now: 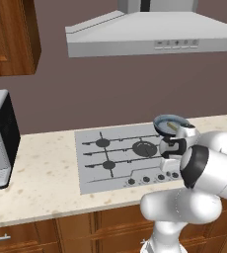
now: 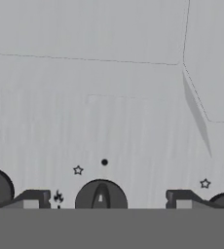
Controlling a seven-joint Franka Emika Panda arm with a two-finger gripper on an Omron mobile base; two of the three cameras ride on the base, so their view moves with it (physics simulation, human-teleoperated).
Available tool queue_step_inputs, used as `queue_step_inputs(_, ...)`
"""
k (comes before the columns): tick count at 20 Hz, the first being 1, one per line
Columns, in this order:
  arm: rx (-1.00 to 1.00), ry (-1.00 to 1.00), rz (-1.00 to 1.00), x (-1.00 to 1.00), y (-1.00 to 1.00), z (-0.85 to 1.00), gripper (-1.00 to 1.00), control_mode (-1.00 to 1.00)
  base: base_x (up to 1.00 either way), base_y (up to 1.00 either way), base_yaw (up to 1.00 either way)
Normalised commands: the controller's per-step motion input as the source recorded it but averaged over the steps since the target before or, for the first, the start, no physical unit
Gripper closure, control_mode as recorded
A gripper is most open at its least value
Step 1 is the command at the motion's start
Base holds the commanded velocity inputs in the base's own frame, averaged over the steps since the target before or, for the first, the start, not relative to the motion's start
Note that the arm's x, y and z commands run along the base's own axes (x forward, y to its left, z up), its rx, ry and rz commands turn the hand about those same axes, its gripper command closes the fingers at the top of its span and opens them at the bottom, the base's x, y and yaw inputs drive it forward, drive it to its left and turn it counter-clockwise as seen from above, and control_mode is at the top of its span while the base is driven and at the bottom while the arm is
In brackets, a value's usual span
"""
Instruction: Pick up the butter stick and place it in the pan. Then turn on the burner for the pan.
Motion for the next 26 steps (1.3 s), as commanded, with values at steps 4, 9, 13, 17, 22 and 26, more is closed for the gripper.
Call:
queue_step_inputs(4, 0.0, 0.0, 0.0, 0.0, 0.0, -0.12, -1.0, -1.0, 0.0, 0.0, 0.0)
queue_step_inputs(9, 0.0, 0.0, 0.0, 0.0, 0.0, -0.07, -1.0, -1.0, 0.0, 0.0, 0.0)
queue_step_inputs(13, 0.0, 0.0, 0.0, 0.0, 0.0, 0.0, -1.0, -1.0, 0.0, 0.0, 0.0)
queue_step_inputs(17, 0.0, 0.0, 0.0, 0.0, 0.0, 0.0, 1.0, -1.0, 0.0, 0.0, 0.0)
queue_step_inputs(22, 0.0, 0.0, 0.0, 0.0, 0.0, 0.0, 1.0, -1.0, 0.0, 0.0, 0.0)
queue_step_inputs(26, 0.0, 0.0, 0.0, -0.01, 0.0, 0.0, 1.0, -1.0, 0.0, 0.0, 0.0)
